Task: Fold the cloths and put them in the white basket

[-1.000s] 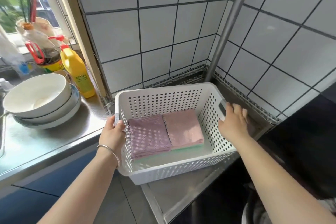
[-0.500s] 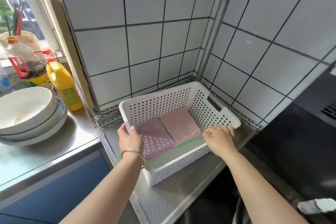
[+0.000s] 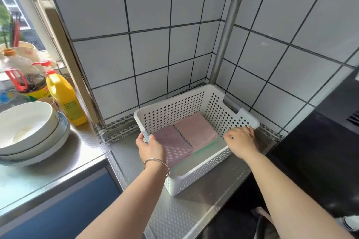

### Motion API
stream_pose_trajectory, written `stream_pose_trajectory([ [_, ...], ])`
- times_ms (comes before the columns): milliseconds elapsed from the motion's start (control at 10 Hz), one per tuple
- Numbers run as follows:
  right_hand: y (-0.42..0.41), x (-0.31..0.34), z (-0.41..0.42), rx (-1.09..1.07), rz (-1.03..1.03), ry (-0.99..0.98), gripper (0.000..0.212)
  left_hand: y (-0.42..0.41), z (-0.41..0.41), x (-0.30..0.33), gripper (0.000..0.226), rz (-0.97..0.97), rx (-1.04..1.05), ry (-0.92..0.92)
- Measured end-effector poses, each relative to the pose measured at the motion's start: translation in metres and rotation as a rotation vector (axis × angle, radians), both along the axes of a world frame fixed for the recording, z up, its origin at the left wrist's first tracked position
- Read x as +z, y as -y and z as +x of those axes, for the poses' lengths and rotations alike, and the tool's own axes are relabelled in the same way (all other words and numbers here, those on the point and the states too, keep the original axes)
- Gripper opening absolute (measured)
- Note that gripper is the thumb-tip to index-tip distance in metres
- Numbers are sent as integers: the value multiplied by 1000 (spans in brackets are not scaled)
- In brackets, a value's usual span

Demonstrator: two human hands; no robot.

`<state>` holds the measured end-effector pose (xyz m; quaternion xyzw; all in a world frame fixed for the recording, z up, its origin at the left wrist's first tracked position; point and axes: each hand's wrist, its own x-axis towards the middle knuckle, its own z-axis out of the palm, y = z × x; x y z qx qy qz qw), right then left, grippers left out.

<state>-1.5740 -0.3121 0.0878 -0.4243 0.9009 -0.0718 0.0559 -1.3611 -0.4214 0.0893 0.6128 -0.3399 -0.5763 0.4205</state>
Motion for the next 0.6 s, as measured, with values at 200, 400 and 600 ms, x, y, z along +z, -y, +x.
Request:
stream_pose_trajectory([
  [200, 6, -4, -14, 16, 7, -4, 34, -3, -6, 0, 34, 14, 9, -14],
  [400, 8, -2, -18, 27, 12, 16, 34, -1, -5, -5, 35, 26, -4, -3],
  [600, 1, 16, -18, 23, -225, 136, 28, 8, 11, -12, 38, -44, -196, 105],
])
